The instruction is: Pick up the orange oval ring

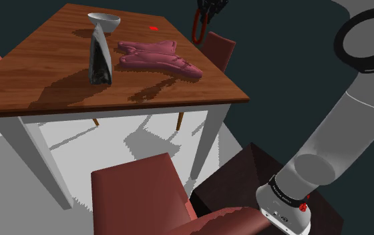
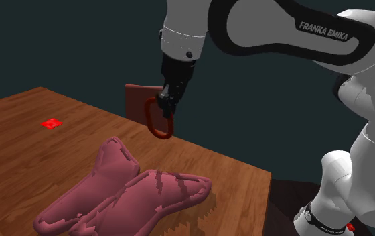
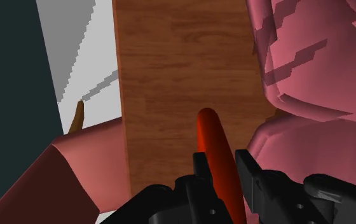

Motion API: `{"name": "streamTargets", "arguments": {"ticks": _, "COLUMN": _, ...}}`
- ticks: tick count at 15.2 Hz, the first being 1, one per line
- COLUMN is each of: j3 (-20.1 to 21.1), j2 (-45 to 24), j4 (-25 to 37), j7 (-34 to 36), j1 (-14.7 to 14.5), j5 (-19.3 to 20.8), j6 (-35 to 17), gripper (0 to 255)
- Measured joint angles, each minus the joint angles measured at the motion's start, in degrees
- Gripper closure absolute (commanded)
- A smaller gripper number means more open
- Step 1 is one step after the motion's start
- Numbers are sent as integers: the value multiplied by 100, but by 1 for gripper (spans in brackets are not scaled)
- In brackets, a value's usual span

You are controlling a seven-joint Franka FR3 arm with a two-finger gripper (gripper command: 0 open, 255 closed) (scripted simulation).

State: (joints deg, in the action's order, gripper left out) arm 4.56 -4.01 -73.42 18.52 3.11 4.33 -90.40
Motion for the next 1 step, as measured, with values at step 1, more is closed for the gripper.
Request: {"name": "streamTargets", "arguments": {"ticks": 1, "j3": 1, "j2": -51, "j4": 119, "j7": -4, "j1": -2, "j5": 5, "j6": 68, "gripper": 255}}
